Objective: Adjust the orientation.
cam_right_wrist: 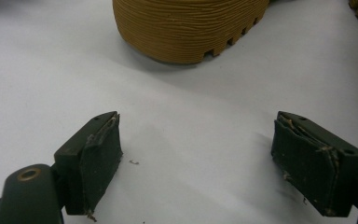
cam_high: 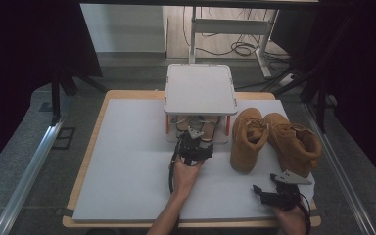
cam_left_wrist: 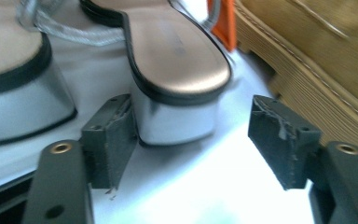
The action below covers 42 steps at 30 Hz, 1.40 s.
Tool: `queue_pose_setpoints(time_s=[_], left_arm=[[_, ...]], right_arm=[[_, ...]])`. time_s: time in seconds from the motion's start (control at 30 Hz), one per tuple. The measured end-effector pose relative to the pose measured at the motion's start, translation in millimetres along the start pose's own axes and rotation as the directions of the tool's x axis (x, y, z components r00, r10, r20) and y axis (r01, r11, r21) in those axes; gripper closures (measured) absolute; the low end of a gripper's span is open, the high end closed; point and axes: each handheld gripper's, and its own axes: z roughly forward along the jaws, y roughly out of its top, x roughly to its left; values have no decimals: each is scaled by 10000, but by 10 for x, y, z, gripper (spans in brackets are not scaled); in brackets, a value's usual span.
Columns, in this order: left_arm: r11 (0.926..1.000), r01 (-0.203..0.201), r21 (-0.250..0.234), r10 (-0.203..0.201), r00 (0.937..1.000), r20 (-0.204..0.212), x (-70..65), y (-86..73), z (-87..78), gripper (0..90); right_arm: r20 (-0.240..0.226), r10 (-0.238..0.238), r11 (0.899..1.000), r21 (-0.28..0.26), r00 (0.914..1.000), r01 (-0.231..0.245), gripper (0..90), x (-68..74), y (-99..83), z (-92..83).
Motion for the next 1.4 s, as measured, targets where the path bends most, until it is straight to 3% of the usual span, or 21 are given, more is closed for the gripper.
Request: queue_pose_setpoints(time_s=[0.1, 0.2, 0.4, 0.6, 0.83, 1.4], left_arm=[[9998, -182, 19, 181, 9987, 482, 18, -47, -64, 389], [9986, -518, 72, 512, 9969, 604, 22, -89, -104, 473], [9969, -775, 164, 765, 9955, 560, 58, -119, -107, 685], [9939, -1090, 165, 1080, 9926, 548, 51, -92, -74, 837], [9904, -1344, 338, 1333, 9906, 310, 10, -55, 17, 860], [9880, -1505, 357, 1495, 9883, 286, -24, 32, 102, 890]], right_arm=[[2, 3, 10000, 0, 10000, -3, 156, 0, 0, 0], [0, 10, 10000, 5, 10000, -10, 156, 0, 0, 0], [2, -3, 10000, 4, 10000, 3, 156, 0, 0, 0], [-3, 7, 10000, 6, 10000, -7, 156, 0, 0, 0], [-2, 1, 10000, 1, 10000, -1, 156, 0, 0, 0], [-6, 13, 10000, 3, 10000, -13, 156, 0, 1, -1]])
